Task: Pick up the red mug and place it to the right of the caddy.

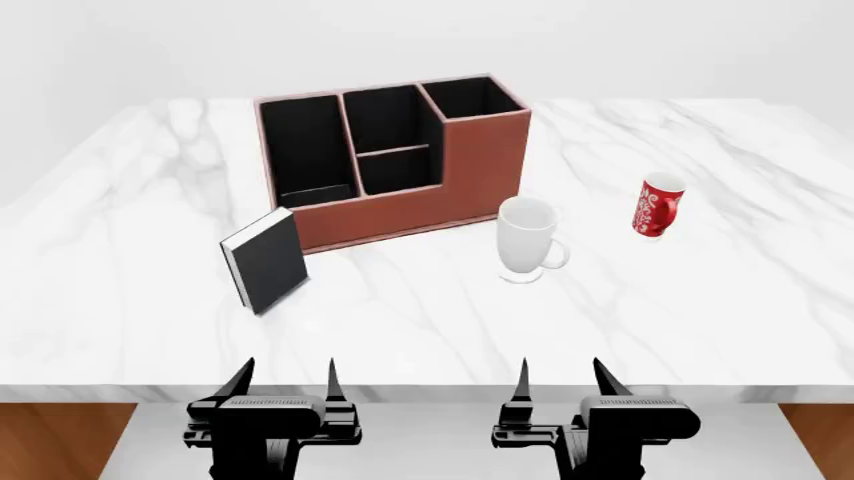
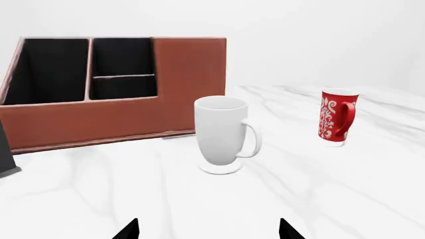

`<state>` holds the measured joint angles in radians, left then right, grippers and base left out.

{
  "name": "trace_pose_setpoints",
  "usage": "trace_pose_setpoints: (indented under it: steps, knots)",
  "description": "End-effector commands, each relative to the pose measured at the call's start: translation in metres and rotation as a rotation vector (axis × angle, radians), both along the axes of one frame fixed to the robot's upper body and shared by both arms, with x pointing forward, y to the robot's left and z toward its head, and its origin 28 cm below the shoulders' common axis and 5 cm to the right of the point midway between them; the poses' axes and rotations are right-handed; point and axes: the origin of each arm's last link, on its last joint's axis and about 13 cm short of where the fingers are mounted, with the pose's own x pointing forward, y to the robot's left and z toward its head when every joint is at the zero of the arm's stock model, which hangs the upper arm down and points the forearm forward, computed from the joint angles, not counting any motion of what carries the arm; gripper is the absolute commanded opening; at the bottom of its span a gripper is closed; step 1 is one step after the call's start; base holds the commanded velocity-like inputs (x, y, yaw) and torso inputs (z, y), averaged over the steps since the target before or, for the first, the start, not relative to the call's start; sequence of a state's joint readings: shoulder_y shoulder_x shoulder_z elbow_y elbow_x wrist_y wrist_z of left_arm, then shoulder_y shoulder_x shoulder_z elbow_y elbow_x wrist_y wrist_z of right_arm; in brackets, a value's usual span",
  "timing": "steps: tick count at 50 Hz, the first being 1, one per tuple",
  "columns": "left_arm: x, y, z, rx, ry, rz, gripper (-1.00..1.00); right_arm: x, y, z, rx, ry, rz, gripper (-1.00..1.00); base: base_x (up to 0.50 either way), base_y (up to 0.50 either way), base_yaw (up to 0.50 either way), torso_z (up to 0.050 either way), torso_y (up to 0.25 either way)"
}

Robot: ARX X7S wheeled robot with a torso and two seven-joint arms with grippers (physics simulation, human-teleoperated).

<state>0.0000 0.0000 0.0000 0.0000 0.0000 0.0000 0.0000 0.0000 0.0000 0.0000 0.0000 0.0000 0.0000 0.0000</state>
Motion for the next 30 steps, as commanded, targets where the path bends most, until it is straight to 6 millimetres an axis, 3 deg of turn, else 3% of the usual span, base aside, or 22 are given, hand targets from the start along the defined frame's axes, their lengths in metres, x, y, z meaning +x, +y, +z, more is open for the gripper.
trace_pose_setpoints:
  steps: [1, 7, 30]
  knots:
    - [0.0004, 0.0000, -0.0007, 0.019, 0.000, 0.011, 1.00, 0.0022, 0.0000, -0.0016, -0.007, -0.027, -0.037, 1.00, 0.00, 0.00, 0.00, 0.000, 0.000]
    - [-0.0010, -0.0023, -0.0024, 0.006, 0.024, -0.022, 1.00, -0.0028, 0.0011, -0.0024, -0.015, -0.029, 0.003, 1.00, 0.00, -0.02, 0.00, 0.000, 0.000]
    - [-0.0007, -0.0019, -0.0027, 0.014, 0.028, -0.025, 1.00, -0.0031, 0.0008, -0.0009, -0.005, -0.004, 0.033, 1.00, 0.00, -0.50, 0.00, 0.000, 0.000]
